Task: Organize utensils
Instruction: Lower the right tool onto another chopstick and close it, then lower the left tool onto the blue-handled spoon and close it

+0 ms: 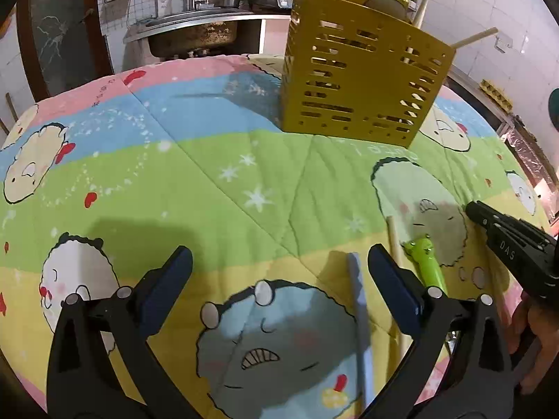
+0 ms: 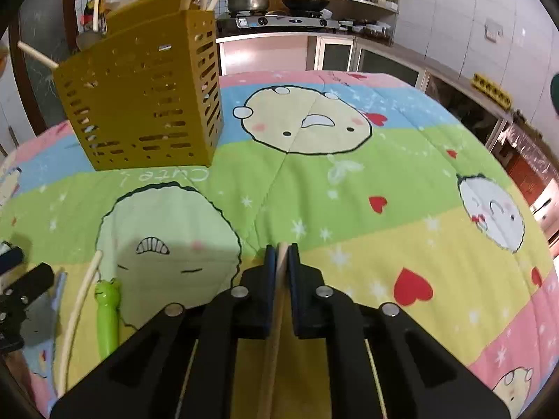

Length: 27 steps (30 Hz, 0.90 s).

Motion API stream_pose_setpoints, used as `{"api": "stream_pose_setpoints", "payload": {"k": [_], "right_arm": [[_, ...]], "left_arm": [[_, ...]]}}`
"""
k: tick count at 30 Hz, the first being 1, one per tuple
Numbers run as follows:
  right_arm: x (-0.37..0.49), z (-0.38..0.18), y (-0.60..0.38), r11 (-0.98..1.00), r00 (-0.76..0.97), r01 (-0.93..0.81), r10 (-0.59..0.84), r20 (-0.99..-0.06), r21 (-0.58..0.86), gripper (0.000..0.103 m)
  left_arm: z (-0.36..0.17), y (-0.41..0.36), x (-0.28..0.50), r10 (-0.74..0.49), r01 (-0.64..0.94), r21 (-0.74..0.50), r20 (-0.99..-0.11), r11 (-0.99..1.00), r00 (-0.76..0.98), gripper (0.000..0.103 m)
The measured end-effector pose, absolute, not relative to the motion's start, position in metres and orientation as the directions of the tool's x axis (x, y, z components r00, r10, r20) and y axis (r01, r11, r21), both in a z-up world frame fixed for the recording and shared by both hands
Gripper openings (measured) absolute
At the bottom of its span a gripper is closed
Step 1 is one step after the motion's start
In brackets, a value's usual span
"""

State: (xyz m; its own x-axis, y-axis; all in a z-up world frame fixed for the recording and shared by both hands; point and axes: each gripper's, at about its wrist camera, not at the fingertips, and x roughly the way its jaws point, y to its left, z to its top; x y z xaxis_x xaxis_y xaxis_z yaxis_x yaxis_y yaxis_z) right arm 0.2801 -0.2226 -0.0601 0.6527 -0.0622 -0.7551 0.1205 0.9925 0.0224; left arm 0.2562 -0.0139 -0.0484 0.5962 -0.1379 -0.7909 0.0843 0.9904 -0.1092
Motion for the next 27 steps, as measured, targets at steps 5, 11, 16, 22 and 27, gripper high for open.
{"api": "stream_pose_setpoints", "payload": {"k": [5,11,16,22,27], "right_arm": [[0.263,-0.059,-0.227,0.991,0.655,0.128,-0.057,-0.754,0.036,0.008],[0.245,-0.060,-0.235,0.987,0.669,0.140,-0.036,-0.742,0.078,0.008],[0.247,-0.062,-0.233,0.987,0.666,0.140,-0.039,-0.745,0.073,0.008],[0.248,-0.063,-0.228,0.989,0.661,0.134,-0.040,-0.749,0.065,0.008],[0.250,-0.064,-0.229,0.988,0.655,0.137,-0.032,-0.755,0.077,0.008]], "left_arm": [[-0.049,-0.020,0.252,-0.163,0.108,-0.123,-0.798,0.986,0.580,0.088],[-0.054,-0.032,0.246,-0.139,0.130,-0.078,-0.810,0.988,0.570,0.076],[-0.056,-0.046,0.240,-0.120,0.160,-0.033,-0.809,0.987,0.576,0.068],[-0.055,-0.053,0.241,-0.121,0.180,-0.019,-0.812,0.983,0.571,0.038],[-0.055,-0.054,0.252,-0.128,0.170,-0.037,-0.819,0.985,0.559,0.022]]}}
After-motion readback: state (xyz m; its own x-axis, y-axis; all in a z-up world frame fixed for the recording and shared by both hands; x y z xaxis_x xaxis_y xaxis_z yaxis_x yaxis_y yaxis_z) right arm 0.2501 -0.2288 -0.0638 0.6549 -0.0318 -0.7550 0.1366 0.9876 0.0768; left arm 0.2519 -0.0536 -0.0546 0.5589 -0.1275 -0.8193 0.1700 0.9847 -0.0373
